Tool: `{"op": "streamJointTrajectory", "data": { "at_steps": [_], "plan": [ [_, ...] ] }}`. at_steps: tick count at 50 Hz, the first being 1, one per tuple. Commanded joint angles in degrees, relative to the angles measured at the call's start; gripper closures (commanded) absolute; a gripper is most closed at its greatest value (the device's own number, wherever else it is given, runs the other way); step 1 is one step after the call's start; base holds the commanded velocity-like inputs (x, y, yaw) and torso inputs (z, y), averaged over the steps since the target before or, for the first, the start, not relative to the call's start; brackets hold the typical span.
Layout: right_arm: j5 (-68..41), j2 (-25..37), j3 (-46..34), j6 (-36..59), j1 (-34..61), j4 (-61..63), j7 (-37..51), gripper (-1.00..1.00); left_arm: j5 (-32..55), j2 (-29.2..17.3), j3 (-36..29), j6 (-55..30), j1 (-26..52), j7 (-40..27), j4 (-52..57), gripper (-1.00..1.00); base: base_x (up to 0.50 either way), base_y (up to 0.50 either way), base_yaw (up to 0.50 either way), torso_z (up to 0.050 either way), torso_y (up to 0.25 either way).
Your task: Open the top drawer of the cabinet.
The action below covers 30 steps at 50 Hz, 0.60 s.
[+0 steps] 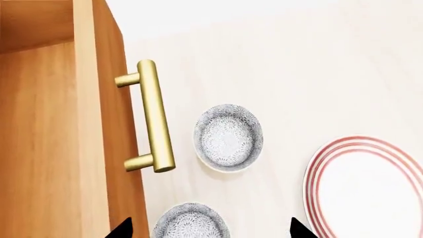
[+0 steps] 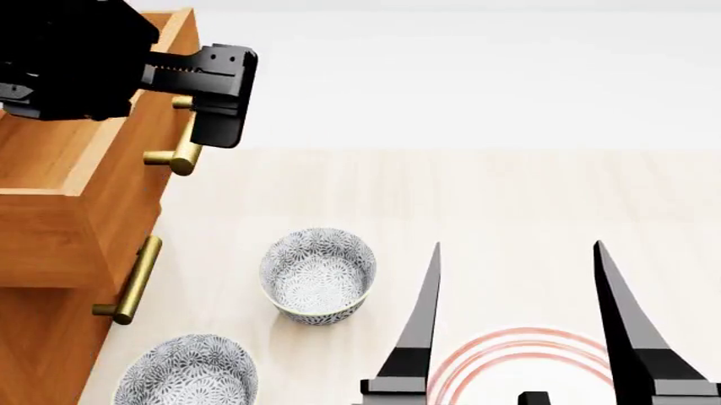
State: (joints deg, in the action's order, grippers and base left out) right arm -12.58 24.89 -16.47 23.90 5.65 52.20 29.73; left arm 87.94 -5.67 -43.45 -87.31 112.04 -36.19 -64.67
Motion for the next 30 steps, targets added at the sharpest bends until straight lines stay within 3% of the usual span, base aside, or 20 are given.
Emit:
{"op": "streamJointTrajectory", "data": {
  "at_steps": [1,16,25,30],
  "plan": [
    [-0.1,0.2,-0.1,-0.3,0.0,-0.2,0.2,-1.0,-0.2,0.5,-2.7,1.1,-0.3,2.1,-2.8,-1.0,0.0,0.0,0.0,0.0,0.0],
    [-0.3,0.4,-0.1,-0.8,0.0,-0.5,0.4,-1.0,-0.2,0.1,-4.1,1.8,-1.9,2.6,-2.0,-1.0,0.0,0.0,0.0,0.0,0.0],
    [-0.4,0.5,-0.3,-0.5,0.1,-0.2,0.6,-1.0,2.5,-0.7,-2.6,1.1,-1.6,-0.9,0.4,-1.0,0.0,0.0,0.0,0.0,0.0],
    [-0.5,0.5,-0.5,0.3,0.4,0.3,0.9,-1.0,1.4,-0.8,-4.0,1.5,-0.4,1.2,-0.3,-1.0,0.0,0.0,0.0,0.0,0.0]
  ]
}}
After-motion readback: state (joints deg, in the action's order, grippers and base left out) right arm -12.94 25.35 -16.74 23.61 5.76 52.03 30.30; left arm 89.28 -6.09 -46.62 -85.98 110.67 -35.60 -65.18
